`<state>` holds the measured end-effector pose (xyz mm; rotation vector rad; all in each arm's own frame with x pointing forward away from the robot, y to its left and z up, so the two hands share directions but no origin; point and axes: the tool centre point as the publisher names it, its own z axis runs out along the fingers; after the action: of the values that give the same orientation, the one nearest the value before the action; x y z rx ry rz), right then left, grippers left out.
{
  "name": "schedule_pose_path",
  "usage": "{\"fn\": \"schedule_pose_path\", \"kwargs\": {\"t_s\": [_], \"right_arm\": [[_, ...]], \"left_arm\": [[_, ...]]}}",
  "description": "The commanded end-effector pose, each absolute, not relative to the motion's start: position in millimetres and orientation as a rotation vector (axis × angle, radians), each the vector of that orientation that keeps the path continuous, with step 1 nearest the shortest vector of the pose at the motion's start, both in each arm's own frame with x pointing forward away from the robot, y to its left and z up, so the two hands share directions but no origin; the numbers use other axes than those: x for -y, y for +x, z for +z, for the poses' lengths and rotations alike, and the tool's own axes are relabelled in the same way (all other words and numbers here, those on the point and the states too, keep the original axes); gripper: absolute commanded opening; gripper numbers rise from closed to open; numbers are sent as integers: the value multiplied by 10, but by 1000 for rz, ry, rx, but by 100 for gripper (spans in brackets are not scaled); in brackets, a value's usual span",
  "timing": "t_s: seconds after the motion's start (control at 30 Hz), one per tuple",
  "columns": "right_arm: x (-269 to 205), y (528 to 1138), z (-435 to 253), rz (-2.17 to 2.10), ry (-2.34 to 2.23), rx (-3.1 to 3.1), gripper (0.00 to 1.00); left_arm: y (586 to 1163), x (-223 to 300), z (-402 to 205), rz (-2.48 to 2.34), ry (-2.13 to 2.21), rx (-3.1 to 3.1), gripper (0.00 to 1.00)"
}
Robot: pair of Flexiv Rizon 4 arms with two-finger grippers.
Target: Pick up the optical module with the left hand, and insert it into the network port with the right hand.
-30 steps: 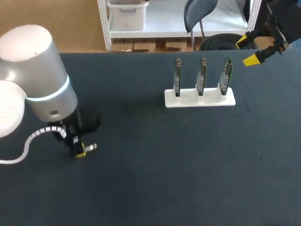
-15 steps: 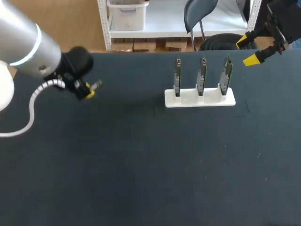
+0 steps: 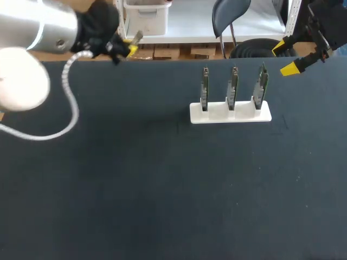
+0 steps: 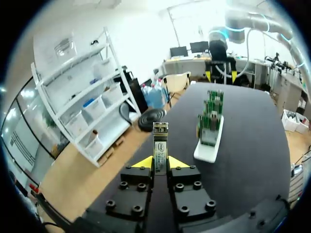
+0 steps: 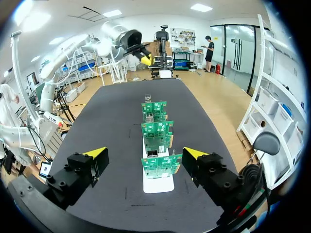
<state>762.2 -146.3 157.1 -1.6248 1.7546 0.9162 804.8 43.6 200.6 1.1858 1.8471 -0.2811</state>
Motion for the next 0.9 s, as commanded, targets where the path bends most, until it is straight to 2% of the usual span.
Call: {"fn": "schedule_pose_path", "kwargs": {"t_s": [0.03,0.27,0.63,0.9], "right_arm": [[1461,7594,1572,908,-1621,-1755,100],[1461,7594,1572,908,-1621,-1755,100],[1461,7594,1572,908,-1621,-1755,100],[1461,7594,1572,908,-1621,-1755,100]], "left_arm": [[8389,47,2123,-426,1210,-1674,0],[8416,629,2340,-571,1251,-1512,0],[8117,1421,2435,-946,1255,-1321,0],[7980,1816,2428,-1090,1262,-1253,0]]}}
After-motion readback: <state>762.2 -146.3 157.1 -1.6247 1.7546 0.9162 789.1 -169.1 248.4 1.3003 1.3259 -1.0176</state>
